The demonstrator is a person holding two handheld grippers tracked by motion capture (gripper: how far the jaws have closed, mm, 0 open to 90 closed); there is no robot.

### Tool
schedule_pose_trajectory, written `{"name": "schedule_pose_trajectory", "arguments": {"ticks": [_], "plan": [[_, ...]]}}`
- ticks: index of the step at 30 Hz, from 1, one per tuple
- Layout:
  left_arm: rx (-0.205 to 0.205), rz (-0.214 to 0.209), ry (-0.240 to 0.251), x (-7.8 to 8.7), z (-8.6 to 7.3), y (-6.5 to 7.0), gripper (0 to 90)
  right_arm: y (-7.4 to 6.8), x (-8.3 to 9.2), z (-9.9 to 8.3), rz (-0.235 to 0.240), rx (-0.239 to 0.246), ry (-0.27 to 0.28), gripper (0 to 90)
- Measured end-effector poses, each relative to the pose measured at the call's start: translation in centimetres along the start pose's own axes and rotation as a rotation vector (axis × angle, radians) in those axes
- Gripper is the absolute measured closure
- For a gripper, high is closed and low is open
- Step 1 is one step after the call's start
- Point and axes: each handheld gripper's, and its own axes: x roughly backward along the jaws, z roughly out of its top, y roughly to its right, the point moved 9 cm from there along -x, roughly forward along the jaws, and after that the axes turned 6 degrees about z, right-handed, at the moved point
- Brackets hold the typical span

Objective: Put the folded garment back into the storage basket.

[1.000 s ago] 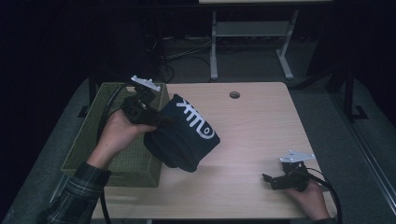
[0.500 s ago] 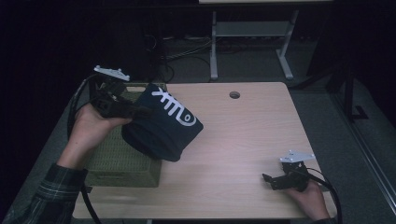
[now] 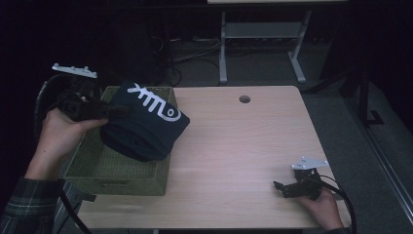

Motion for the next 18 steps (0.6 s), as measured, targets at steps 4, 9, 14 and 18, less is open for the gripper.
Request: {"name": "schedule_pose_trajectory", "arguments": {"ticks": [4, 9, 14, 18], "plan": [[0.022, 0.019, 0.017, 0.8, -0.4, -1.1, 68.0, 0.0, 0.0, 0.0, 0.000, 0.000, 0.000, 1.5], [0.055, 0.037, 0.027, 1.4, -1.0, -2.4, 68.2, 0.0, 0.0, 0.0, 0.000, 0.000, 0.000, 1.6], [0.082, 0.045, 0.016, 1.3, -1.8, -3.3, 68.3, 0.0, 0.0, 0.0, 0.001, 0.000, -0.001, 1.5], [0.108, 0.037, 0.013, 0.9, -2.7, -3.8, 68.4, 0.0, 0.0, 0.0, 0.001, 0.000, -0.001, 1.5]]}}
